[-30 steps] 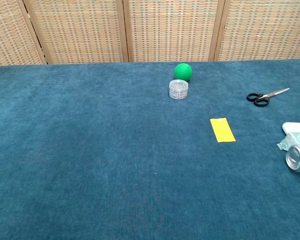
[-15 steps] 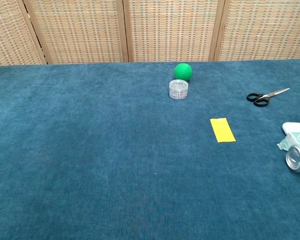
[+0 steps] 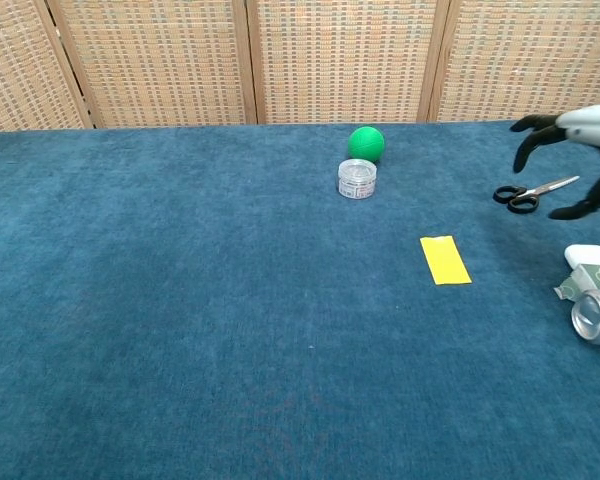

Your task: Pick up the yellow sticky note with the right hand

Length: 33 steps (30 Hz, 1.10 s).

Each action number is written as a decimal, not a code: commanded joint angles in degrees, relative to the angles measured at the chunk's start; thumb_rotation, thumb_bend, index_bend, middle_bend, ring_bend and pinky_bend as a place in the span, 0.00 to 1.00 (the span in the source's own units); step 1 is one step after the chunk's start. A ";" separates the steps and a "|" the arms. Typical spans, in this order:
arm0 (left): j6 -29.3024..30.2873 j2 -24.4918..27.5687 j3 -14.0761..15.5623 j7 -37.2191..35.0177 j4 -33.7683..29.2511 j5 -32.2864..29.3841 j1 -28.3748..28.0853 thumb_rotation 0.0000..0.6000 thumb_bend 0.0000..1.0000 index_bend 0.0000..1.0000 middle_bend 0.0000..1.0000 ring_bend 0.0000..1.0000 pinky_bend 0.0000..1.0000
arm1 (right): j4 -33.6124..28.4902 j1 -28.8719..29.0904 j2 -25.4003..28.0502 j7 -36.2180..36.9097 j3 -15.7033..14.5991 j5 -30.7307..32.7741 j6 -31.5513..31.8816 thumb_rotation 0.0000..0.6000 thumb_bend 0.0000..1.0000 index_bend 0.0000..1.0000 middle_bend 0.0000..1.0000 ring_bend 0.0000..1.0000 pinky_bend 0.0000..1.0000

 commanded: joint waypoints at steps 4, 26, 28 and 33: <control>-0.16 -0.19 0.09 0.56 -0.11 0.02 -0.22 1.00 0.00 0.00 0.00 0.00 0.00 | 7.27 4.36 -6.06 -3.55 0.15 5.09 -4.46 1.00 0.47 0.33 0.00 0.00 0.00; -1.33 -0.32 0.19 1.07 -0.14 -1.07 -0.83 1.00 0.00 0.00 0.00 0.00 0.00 | 14.34 9.86 -15.46 -10.74 -1.59 11.77 -5.55 1.00 0.63 0.34 0.00 0.00 0.00; -1.33 -0.32 0.22 1.04 -0.13 -1.09 -0.84 1.00 0.00 0.00 0.00 0.00 0.00 | 14.43 10.43 -16.03 -11.57 -1.53 12.55 -5.50 1.00 0.64 0.34 0.00 0.00 0.00; -1.45 -0.23 0.20 0.82 -0.08 -1.29 -0.90 1.00 0.00 0.00 0.00 0.00 0.00 | 15.04 11.45 -17.03 -13.68 -1.76 14.88 -5.76 1.00 0.65 0.34 0.00 0.00 0.00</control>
